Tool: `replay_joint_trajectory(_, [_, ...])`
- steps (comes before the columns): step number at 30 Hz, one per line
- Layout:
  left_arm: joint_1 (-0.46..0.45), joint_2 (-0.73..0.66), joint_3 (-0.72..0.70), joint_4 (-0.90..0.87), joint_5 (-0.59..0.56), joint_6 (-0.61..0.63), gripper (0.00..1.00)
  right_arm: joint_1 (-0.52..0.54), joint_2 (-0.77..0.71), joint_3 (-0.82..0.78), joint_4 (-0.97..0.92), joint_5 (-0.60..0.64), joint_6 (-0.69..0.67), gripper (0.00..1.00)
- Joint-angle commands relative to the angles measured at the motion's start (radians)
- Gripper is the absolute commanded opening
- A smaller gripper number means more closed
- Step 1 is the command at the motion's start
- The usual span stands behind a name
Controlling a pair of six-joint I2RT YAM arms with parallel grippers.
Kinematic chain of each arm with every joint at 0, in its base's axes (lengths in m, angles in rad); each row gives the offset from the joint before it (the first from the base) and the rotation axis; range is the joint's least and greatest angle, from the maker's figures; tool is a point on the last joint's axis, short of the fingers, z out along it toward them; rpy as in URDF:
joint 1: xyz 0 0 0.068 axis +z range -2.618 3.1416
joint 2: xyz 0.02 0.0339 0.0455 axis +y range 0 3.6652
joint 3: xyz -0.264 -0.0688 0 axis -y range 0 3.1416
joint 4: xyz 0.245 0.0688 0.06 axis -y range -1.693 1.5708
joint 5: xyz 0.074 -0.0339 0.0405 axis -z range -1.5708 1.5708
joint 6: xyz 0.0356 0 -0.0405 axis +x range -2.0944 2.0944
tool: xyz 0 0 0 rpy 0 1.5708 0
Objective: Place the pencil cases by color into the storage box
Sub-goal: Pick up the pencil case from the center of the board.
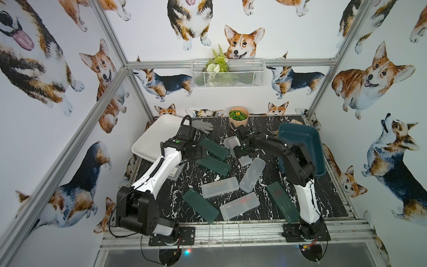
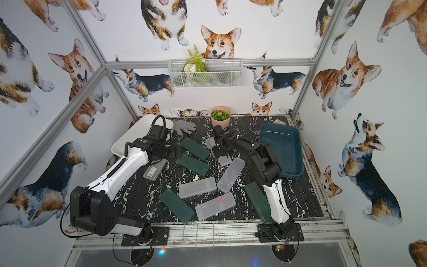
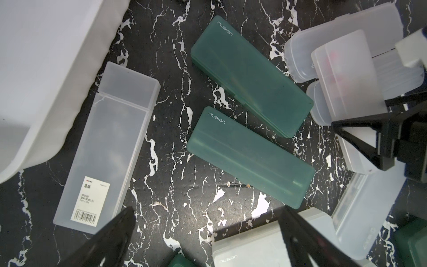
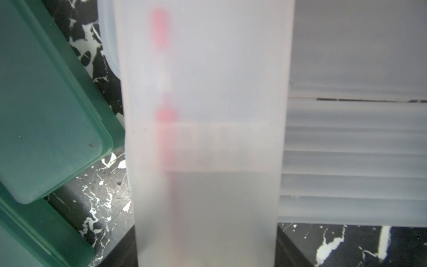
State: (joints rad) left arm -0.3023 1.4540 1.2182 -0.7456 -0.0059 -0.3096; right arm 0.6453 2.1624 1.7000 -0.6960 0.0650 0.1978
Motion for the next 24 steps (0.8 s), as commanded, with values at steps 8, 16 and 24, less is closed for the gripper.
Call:
replay_joint_trajectory(8, [-0.001,0.03,0.066,-0.007,0.019,-0.001,0.99,-0.001,-0.115,0.029,-0.045,-0.042,0.03,0.53])
replay_joint_trajectory(16, [-0.001,0.034,0.114,-0.019,0.027,-0.017,0.99,-0.001,-0.211,0.026,-0.068,-0.064,0.07,0.52])
replay_joint_trajectory(24, [-0.001,0.045,0.177,-0.028,0.056,-0.023,0.99,-0.003,-0.343,-0.002,-0.092,-0.046,0.098,0.52])
